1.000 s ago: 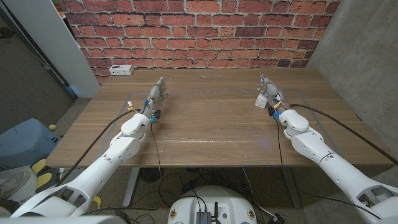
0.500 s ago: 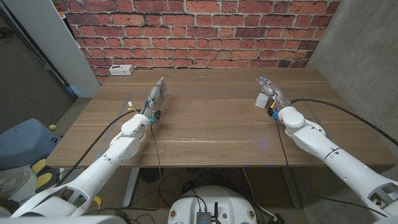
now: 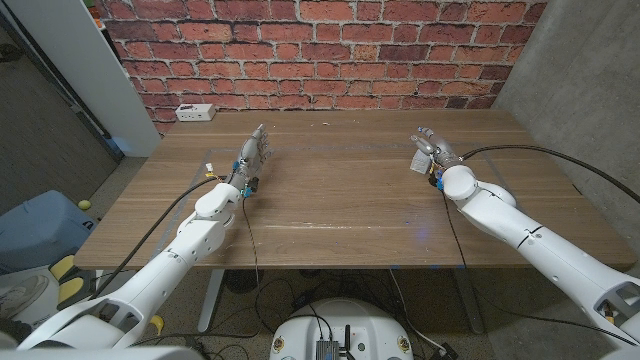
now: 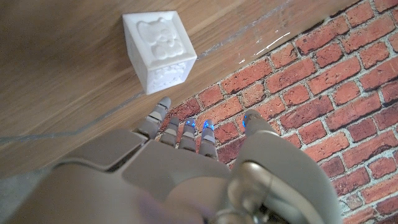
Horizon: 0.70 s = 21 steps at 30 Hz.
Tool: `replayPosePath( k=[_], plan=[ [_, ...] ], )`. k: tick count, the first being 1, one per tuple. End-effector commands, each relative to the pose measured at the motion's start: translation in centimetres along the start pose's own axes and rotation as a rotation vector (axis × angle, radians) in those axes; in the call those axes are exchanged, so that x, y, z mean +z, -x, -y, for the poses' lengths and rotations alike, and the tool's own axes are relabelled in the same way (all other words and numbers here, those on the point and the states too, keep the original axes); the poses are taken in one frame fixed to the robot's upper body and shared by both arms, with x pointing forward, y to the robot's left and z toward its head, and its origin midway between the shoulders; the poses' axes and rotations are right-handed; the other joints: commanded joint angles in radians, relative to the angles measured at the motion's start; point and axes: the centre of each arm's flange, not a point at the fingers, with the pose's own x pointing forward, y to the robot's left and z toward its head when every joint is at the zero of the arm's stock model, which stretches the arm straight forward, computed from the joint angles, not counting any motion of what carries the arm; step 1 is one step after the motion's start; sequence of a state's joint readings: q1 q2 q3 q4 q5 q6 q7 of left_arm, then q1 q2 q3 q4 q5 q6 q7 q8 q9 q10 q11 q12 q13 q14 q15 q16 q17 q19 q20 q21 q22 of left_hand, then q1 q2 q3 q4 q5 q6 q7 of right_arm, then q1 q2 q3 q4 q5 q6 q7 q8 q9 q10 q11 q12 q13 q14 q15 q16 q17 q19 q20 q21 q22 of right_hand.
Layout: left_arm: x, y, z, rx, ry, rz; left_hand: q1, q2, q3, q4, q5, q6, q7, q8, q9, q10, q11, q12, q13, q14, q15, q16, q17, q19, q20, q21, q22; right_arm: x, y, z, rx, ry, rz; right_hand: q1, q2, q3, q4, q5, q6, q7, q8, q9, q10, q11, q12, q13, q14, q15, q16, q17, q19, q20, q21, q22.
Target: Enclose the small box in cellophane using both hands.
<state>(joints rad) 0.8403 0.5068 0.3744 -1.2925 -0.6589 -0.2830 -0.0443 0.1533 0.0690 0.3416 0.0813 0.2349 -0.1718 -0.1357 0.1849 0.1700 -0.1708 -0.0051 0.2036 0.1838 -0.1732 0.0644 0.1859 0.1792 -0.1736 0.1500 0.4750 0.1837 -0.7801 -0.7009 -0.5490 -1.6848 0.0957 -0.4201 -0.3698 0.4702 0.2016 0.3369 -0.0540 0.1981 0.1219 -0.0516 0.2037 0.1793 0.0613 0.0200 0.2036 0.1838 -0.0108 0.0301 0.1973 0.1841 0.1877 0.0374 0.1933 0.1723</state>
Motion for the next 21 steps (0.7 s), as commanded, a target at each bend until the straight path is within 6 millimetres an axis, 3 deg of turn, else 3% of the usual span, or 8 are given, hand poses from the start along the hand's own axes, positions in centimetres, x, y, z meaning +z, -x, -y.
replayPosePath(
  k=[1,21],
  plan=[
    [0.0,0.0,0.0,0.002,0.002,-0.001,0.009,0.005,0.002,-0.004,0.004,-0.076,0.006,0.007,0.004,-0.146,0.007,0.006,0.002,-0.091,-0.004,0.005,0.002,-0.056,-0.001,-0.005,0.006,0.6,0.0,0.0,0.0,0.202,-0.103,0.018,-0.001,0.015,-0.002,0.002,0.014,-0.001,0.005,0.004,0.015,-0.007,0.006,0.005,0.004,-0.012,0.008,0.003,0.007,0.0,0.009,0.002],
    [0.0,0.1,-0.1,0.0,0.001,-0.007,0.009,0.007,0.0,-0.006,0.004,-0.056,0.014,0.01,0.005,-0.144,0.007,0.005,0.002,-0.09,-0.005,0.005,0.002,-0.053,0.001,-0.009,0.006,0.2,-0.3,-1.0,0.079,0.305,-0.203,0.044,-0.005,0.043,-0.008,0.0,0.021,-0.004,0.0,0.005,0.017,-0.018,0.001,0.006,0.016,-0.02,0.011,0.004,0.022,-0.003,0.012,0.002]
  ],
)
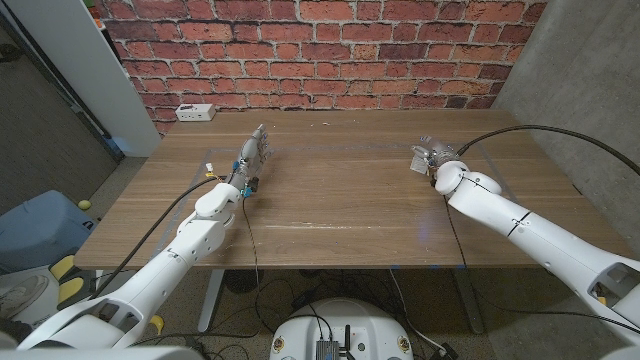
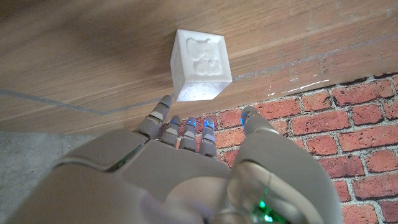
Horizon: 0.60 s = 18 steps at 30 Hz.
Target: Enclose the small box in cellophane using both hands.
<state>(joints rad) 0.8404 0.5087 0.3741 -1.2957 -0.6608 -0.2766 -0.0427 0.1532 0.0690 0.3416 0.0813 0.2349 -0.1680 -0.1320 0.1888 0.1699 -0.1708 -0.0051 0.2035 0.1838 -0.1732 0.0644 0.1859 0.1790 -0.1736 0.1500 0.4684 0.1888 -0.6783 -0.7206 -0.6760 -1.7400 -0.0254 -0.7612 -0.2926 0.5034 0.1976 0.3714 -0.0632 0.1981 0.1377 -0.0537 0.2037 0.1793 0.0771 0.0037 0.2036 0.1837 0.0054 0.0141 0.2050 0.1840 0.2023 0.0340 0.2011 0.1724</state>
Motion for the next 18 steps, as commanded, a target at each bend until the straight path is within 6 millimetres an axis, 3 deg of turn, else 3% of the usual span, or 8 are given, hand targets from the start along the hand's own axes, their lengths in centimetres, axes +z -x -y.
replayPosePath(
  k=[1,18],
  plan=[
    [-0.04,0.11,-0.09,-0.001,0.0,-0.003,0.009,0.007,0.0,-0.006,0.004,-0.059,0.011,0.006,0.005,-0.144,0.007,0.005,0.002,-0.09,-0.004,0.005,0.002,-0.053,0.001,-0.002,0.001,0.1,-0.14,-0.53,0.042,0.06,-0.038,0.011,-0.002,0.009,0.001,0.0,0.004,-0.002,-0.001,0.005,0.001,-0.002,0.001,0.006,0.0,-0.005,0.003,0.004,0.007,0.0,0.004,0.002],
    [-0.14,0.17,-0.17,-0.001,0.006,-0.001,0.008,0.007,-0.001,-0.007,0.004,-0.044,0.016,0.008,0.005,-0.143,0.009,0.005,0.002,-0.091,-0.004,0.004,0.002,-0.052,0.0,-0.006,0.001,0.04,-0.39,-0.9,0.098,0.12,-0.093,0.055,-0.027,0.028,-0.042,-0.005,-0.003,0.002,-0.009,0.005,-0.015,-0.003,-0.01,0.005,-0.007,-0.001,-0.008,-0.002,0.006,0.013,-0.001,0.001]
  ],
)
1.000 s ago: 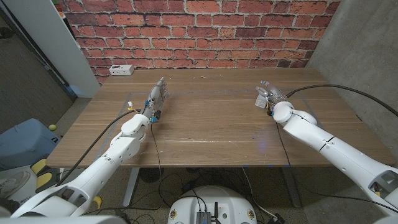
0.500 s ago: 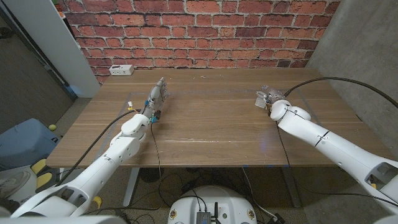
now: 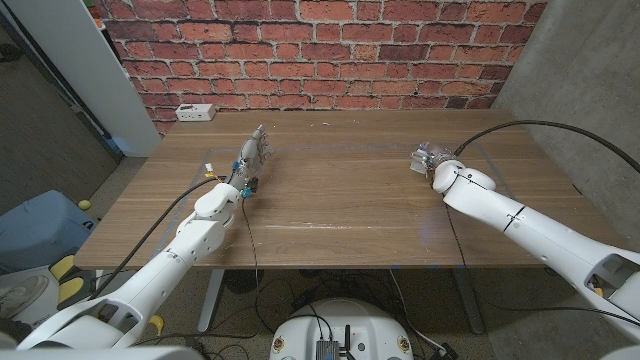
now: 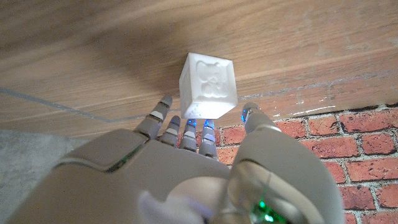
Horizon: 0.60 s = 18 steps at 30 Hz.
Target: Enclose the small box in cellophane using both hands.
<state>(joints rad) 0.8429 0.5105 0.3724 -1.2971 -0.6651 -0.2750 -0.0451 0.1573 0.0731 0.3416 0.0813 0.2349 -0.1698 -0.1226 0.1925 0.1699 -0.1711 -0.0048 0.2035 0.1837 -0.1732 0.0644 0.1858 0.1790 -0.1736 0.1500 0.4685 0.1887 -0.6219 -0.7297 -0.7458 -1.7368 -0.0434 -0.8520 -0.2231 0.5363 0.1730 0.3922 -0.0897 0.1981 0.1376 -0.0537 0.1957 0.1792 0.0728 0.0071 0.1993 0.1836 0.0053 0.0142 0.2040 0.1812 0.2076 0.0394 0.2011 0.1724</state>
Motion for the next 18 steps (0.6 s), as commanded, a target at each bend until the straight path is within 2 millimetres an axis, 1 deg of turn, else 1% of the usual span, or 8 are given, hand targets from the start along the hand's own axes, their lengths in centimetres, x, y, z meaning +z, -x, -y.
replayPosePath(
  k=[1,4,7,9,11,12,14,18],
  plan=[
    [-0.09,0.08,-0.08,-0.001,0.003,0.001,0.004,0.003,-0.001,-0.007,0.004,-0.042,0.007,0.004,0.005,-0.143,0.009,0.004,0.002,-0.091,-0.004,0.004,0.002,-0.051,0.0,-0.006,0.001,-0.06,-0.18,-0.19,0.038,0.046,-0.045,0.026,-0.003,0.009,-0.018,-0.005,-0.004,0.001,-0.002,0.005,-0.012,-0.008,-0.006,0.005,-0.009,-0.001,-0.007,0.0,0.001,0.008,-0.001,0.001],
    [-0.08,0.15,-0.07,0.0,0.003,0.003,0.004,0.004,-0.001,-0.007,0.004,-0.04,0.008,0.004,0.005,-0.143,0.008,0.004,0.002,-0.091,-0.004,0.004,0.002,-0.051,0.0,-0.007,0.001,-0.02,-0.27,-0.21,0.054,0.061,-0.061,0.056,0.002,0.027,-0.04,0.0,-0.012,0.001,-0.005,0.006,-0.016,-0.006,-0.007,0.005,-0.009,0.0,-0.009,-0.001,0.002,0.011,-0.002,0.0],
    [-0.03,0.23,-0.09,0.002,0.003,0.004,0.004,0.004,-0.002,-0.007,0.004,-0.038,0.008,0.004,0.005,-0.143,0.009,0.004,0.002,-0.091,-0.004,0.004,0.002,-0.051,0.001,-0.007,0.001,0.05,-0.38,-0.25,0.064,0.076,-0.075,0.103,0.007,0.056,-0.069,0.007,-0.017,0.0,-0.005,0.006,-0.016,-0.007,-0.007,0.005,-0.004,-0.001,-0.009,-0.002,0.009,0.014,-0.001,-0.001],
    [0.02,0.3,-0.1,0.003,0.002,0.005,0.004,0.004,-0.002,-0.008,0.004,-0.038,0.009,0.003,0.006,-0.143,0.009,0.004,0.002,-0.09,-0.005,0.004,0.002,-0.051,0.001,-0.007,0.001,0.17,-0.41,-0.33,0.058,0.094,-0.085,0.122,0.007,0.068,-0.079,0.009,-0.016,-0.002,-0.004,0.006,-0.017,-0.008,-0.007,0.005,0.001,-0.002,-0.008,-0.002,0.016,0.015,0.0,-0.001],
    [0.05,0.38,-0.11,0.004,0.002,0.005,0.004,0.004,-0.002,-0.008,0.004,-0.037,0.009,0.003,0.006,-0.142,0.01,0.004,0.002,-0.091,-0.005,0.003,0.002,-0.05,0.001,-0.008,0.001,0.32,-0.46,-0.41,0.052,0.112,-0.093,0.173,0.008,0.097,-0.093,0.012,-0.002,-0.004,0.001,0.006,-0.012,-0.017,-0.005,0.005,0.019,-0.009,-0.004,-0.002,0.032,0.014,0.004,0.0],
    [0.06,0.41,-0.11,0.005,0.002,0.006,0.004,0.004,-0.002,-0.008,0.004,-0.037,0.009,0.003,0.006,-0.142,0.009,0.004,0.002,-0.091,-0.005,0.004,0.002,-0.05,0.0,-0.008,0.001,0.39,-0.46,-0.44,0.048,0.117,-0.095,0.189,0.007,0.106,-0.095,0.012,0.005,-0.006,0.003,0.006,-0.008,-0.016,-0.003,0.005,0.026,-0.01,-0.003,-0.002,0.039,0.014,0.005,0.0],
    [0.08,0.48,-0.11,0.006,0.002,0.006,0.004,0.004,-0.002,-0.008,0.004,-0.037,0.009,0.003,0.006,-0.142,0.009,0.004,0.002,-0.091,-0.004,0.003,0.002,-0.05,0.001,-0.008,0.001,0.58,-0.45,-0.48,0.035,0.136,-0.099,0.26,0.005,0.139,-0.097,0.01,0.038,-0.008,0.01,0.006,0.021,-0.023,0.003,0.004,0.068,-0.029,0.007,-0.001,0.075,0.007,0.013,0.0],
    [0.12,0.58,-0.1,0.006,0.001,0.007,0.004,0.004,-0.002,-0.008,0.004,-0.036,0.009,0.002,0.006,-0.142,0.008,0.004,0.002,-0.091,-0.006,0.003,0.002,-0.05,0.001,-0.009,0.001,0.9,-0.35,-0.53,-0.007,0.16,-0.103,0.346,0.014,0.158,-0.078,0.0,0.106,-0.016,0.019,0.008,0.113,-0.041,0.021,0.007,0.161,-0.077,0.036,0.01,0.134,-0.013,0.024,0.003]
  ],
)
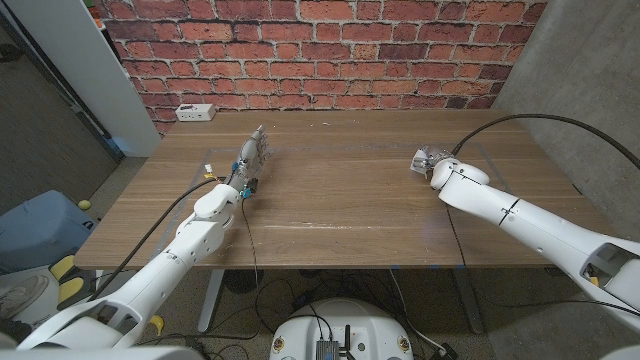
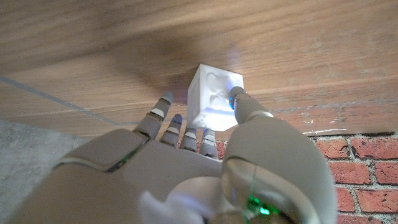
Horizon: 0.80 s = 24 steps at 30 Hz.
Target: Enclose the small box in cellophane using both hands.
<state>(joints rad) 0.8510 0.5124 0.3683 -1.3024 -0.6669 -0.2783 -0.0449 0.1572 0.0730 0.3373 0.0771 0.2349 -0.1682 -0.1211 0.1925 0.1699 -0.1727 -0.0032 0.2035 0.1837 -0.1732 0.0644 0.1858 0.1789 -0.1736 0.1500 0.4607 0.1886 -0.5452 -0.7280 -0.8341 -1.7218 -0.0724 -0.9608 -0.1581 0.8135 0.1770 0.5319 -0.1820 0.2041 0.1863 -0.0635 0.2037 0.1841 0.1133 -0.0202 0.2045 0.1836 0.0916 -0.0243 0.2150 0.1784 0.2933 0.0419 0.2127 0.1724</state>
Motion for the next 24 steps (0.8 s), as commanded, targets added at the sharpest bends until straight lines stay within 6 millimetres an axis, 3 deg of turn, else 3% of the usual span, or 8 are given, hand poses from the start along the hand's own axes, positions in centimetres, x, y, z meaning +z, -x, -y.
replayPosePath(
  k=[1,4,7,9,12,13,15,24],
  plan=[
    [0.2,0.3,0.0,0.004,0.0,0.004,0.004,0.004,0.002,-0.004,0.004,-0.037,0.008,0.002,0.006,-0.14,0.008,0.004,0.002,-0.091,-0.005,0.003,0.002,-0.05,0.001,-0.001,0.001,0.7,0.1,-0.2,-0.059,0.078,-0.041,0.075,0.013,0.019,0.02,-0.007,0.072,-0.007,0.014,0.003,0.09,-0.013,0.02,0.008,0.09,-0.046,0.031,0.015,0.054,-0.017,0.013,0.004],
    [0.2,0.4,0.0,0.002,-0.002,0.004,0.004,0.005,0.002,-0.004,0.004,-0.037,0.008,0.001,0.006,-0.14,0.009,0.004,0.002,-0.091,-0.005,0.003,0.002,-0.05,0.001,-0.002,0.001,0.9,0.2,-0.2,-0.094,0.095,-0.047,0.12,0.026,0.029,0.052,-0.006,0.19,-0.021,0.036,0.005,0.212,-0.026,0.047,0.015,0.192,-0.082,0.085,0.041,0.103,-0.037,0.026,0.007],
    [0.2,0.5,0.0,0.004,-0.001,0.005,0.004,0.005,0.001,-0.004,0.004,-0.037,0.008,0.001,0.006,-0.14,0.008,0.004,0.002,-0.091,-0.005,0.003,0.002,-0.05,0.001,-0.002,0.001,0.9,0.4,-0.3,-0.118,0.108,-0.041,0.157,0.022,0.018,0.074,-0.012,0.342,-0.021,0.066,0.01,0.368,-0.021,0.091,0.03,0.308,-0.117,0.164,0.08,0.154,-0.046,0.042,0.01],
    [0.2,0.6,0.0,0.003,-0.001,0.004,0.004,0.005,0.001,-0.004,0.004,-0.037,0.008,0.001,0.006,-0.14,0.009,0.004,0.002,-0.091,-0.005,0.003,0.002,-0.05,0.001,-0.003,0.001,0.9,0.5,-0.4,-0.131,0.124,-0.044,0.19,0.019,-0.002,0.071,-0.018,0.51,-0.022,0.112,0.017,0.49,-0.023,0.143,0.057,0.396,-0.14,0.236,0.124,0.192,-0.049,0.056,0.013],
    [0.3,0.7,0.0,0.005,0.001,0.005,0.004,0.005,0.001,-0.004,0.004,-0.038,0.008,0.0,0.006,-0.141,0.009,0.003,0.002,-0.09,-0.005,0.003,0.002,-0.049,0.001,-0.003,0.002,0.9,0.6,-0.5,-0.149,0.14,-0.048,0.242,0.019,-0.018,0.054,-0.022,0.643,-0.022,0.154,0.025,0.596,-0.025,0.209,0.092,0.485,-0.166,0.321,0.201,0.225,-0.058,0.074,0.017],
    [0.3,0.7,0.0,0.004,0.0,0.005,0.004,0.005,0.001,-0.004,0.004,-0.037,0.008,0.0,0.006,-0.141,0.009,0.003,0.002,-0.09,-0.005,0.003,0.002,-0.049,0.002,-0.003,0.002,0.9,0.7,-0.5,-0.153,0.143,-0.048,0.259,0.017,-0.025,0.05,-0.023,0.67,-0.021,0.162,0.027,0.65,-0.027,0.244,0.108,0.529,-0.166,0.356,0.232,0.235,-0.061,0.081,0.019],
    [0.3,0.8,0.0,0.003,-0.002,0.005,0.004,0.005,0.001,-0.004,0.004,-0.038,0.008,0.0,0.006,-0.14,0.01,0.003,0.002,-0.09,-0.005,0.003,0.002,-0.049,0.002,-0.003,0.002,0.8,0.8,-0.5,-0.158,0.139,-0.041,0.281,0.018,-0.033,0.046,-0.024,0.686,-0.019,0.164,0.029,0.694,-0.04,0.281,0.127,0.561,-0.173,0.39,0.271,0.25,-0.058,0.091,0.021],
    [0.4,1.0,0.2,-0.002,-0.001,0.005,0.004,0.007,0.001,-0.004,0.004,-0.038,0.009,-0.002,0.006,-0.141,0.008,0.003,0.002,-0.091,-0.006,0.003,0.002,-0.048,0.001,-0.005,0.002,0.8,2.3,-0.4,-0.27,0.119,0.012,0.292,0.019,-0.034,0.05,-0.025,0.7,-0.022,0.164,0.03,0.708,-0.033,0.305,0.144,0.57,-0.18,0.397,0.292,0.268,-0.061,0.103,0.022]
  ],
)
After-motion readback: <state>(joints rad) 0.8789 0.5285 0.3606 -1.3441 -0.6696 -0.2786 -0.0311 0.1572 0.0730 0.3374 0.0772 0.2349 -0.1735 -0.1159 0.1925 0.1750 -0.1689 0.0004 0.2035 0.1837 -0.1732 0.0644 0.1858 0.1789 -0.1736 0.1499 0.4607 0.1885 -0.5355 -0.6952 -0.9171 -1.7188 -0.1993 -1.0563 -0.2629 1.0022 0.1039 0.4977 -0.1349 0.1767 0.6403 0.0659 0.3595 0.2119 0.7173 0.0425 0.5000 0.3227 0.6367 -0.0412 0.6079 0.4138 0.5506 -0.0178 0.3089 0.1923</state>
